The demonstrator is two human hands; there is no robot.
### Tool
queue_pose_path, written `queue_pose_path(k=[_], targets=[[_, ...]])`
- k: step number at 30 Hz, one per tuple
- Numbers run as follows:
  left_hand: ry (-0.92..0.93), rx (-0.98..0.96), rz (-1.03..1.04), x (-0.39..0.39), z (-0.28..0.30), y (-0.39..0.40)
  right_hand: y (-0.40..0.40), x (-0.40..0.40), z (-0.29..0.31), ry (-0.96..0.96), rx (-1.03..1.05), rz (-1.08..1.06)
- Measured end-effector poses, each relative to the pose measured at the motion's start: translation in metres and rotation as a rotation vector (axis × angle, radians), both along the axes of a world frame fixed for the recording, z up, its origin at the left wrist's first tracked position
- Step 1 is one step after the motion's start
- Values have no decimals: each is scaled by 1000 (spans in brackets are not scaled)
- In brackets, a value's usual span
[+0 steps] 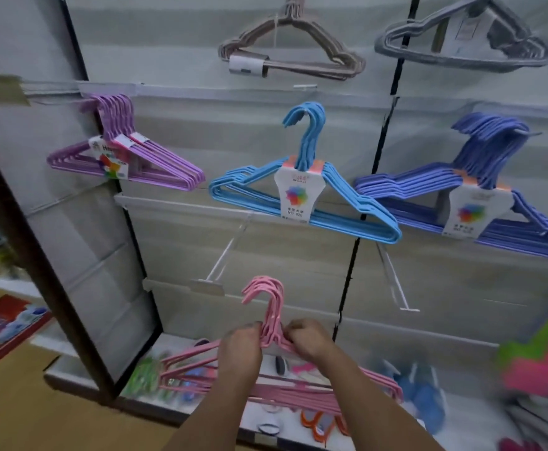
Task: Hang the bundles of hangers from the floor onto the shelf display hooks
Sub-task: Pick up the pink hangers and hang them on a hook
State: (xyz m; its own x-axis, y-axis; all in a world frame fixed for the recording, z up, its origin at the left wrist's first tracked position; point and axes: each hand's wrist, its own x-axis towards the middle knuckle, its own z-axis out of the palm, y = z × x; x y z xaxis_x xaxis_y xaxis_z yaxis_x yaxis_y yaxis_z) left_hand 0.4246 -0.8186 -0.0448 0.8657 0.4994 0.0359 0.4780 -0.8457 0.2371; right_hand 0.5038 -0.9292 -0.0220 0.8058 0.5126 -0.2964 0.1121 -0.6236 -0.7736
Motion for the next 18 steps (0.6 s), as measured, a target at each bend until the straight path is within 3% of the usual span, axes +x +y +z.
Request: queue_pose_path(k=[18], targets=[[23, -97, -99, 11, -35, 20, 19, 7, -37, 128, -14, -183]])
